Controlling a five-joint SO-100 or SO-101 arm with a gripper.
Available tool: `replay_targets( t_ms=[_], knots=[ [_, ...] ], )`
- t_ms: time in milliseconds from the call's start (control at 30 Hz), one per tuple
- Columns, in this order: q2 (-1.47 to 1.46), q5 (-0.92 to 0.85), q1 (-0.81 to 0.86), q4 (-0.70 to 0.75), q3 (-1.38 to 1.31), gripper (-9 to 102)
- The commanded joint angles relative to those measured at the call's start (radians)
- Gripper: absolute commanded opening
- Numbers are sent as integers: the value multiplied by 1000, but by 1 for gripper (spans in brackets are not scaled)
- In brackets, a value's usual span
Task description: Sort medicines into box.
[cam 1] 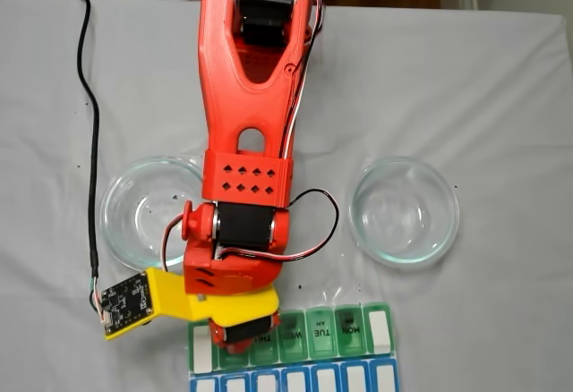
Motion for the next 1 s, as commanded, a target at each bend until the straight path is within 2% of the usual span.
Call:
replay_targets(
  t_ms=[0,333,467,600,733,967],
  knots=[
    [-5,5,2,18,-2,0],
    [57,5,3,-38,15,0],
    [267,28,-5,-202,158,0],
    [557,48,-32,-249,379,0],
    [927,15,-71,-183,615,0],
    [1192,-81,-109,87,787,0]
  ],
)
